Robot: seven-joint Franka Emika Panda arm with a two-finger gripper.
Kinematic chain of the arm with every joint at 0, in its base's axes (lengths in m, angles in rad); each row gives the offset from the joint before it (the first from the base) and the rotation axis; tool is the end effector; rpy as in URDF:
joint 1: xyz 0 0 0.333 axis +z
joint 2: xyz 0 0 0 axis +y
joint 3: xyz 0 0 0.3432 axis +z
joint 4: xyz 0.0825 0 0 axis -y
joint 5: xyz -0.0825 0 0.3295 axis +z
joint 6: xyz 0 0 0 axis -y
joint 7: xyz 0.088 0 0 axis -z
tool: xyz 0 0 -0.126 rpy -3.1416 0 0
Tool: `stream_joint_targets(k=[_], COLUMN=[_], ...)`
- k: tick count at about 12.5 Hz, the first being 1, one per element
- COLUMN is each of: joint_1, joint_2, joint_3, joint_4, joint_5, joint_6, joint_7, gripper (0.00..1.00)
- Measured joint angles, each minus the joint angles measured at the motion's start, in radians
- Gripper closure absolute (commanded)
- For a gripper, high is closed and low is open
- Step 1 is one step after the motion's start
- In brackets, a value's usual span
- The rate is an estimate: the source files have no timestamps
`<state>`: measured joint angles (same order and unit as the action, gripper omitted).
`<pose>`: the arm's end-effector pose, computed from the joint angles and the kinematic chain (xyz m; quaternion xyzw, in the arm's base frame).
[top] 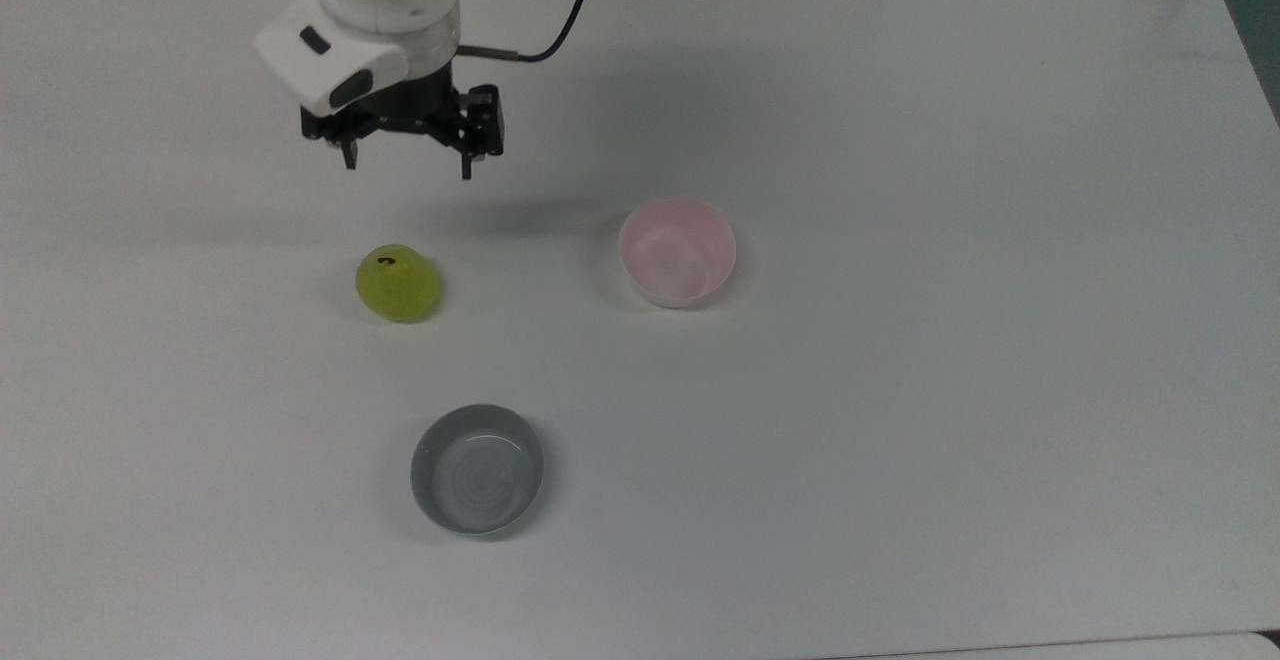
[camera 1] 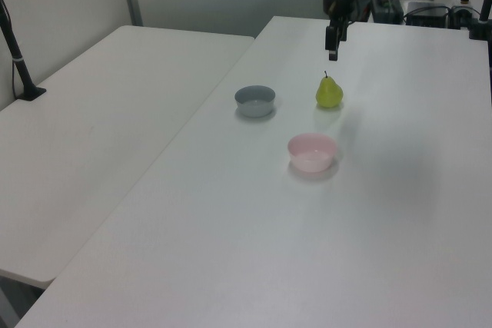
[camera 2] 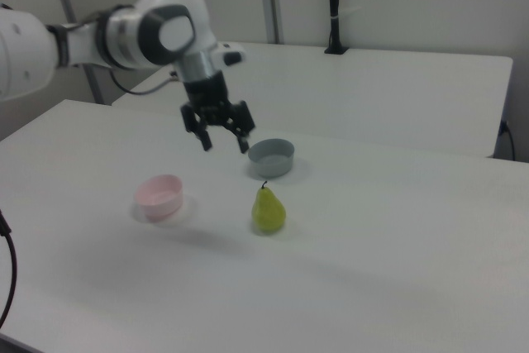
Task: Pick up a pear from the bowl
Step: 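Open the gripper to release the pear and raise it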
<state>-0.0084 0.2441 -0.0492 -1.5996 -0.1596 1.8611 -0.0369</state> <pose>0.5913 -0.0463 0.5138 0.9965 0.0126 0.0048 0.0828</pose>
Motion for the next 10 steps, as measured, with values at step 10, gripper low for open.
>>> stream_joint_targets(k=[10], joint_1=[0.056], joint_2=[-0.181], joint_3=[-0.004], joint_4=[-0.01], joint_5=[0.086], joint_6=[-0.199], joint_7=[0.065], gripper=[0.0])
